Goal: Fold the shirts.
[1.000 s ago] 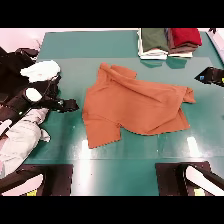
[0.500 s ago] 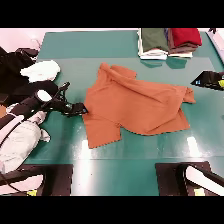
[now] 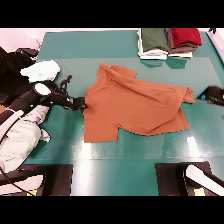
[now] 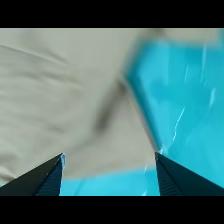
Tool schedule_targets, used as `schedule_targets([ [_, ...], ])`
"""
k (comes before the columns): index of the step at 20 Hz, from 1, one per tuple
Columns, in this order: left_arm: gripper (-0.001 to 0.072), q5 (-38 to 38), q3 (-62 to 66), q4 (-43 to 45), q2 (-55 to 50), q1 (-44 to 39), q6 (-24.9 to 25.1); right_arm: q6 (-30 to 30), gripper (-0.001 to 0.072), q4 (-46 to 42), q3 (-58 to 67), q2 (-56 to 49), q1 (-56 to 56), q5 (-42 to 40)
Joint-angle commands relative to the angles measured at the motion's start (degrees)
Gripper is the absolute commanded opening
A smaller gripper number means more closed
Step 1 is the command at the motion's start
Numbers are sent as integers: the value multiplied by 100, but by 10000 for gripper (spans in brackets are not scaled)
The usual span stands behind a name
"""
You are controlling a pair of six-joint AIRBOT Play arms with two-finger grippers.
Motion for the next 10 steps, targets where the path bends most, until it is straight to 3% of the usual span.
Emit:
schedule_targets([
  [1, 21, 22, 297, 199, 457, 7, 37, -55, 616, -168, -1364, 105, -1108, -238],
  [2, 21, 17, 306, 199, 518, 4, 39, -138, 556, -129, -1725, 94, -1294, -369],
  [6, 21, -28, 304, 216, 544, 4, 13, -391, 547, 299, -2691, 83, -1292, -1029],
  [7, 21, -28, 304, 216, 542, 4, 13, -420, 499, 514, -2824, 81, -1143, -1209],
  [10, 21, -37, 304, 214, 542, 4, 15, -428, 498, 1021, -2903, -275, -516, -1438],
])
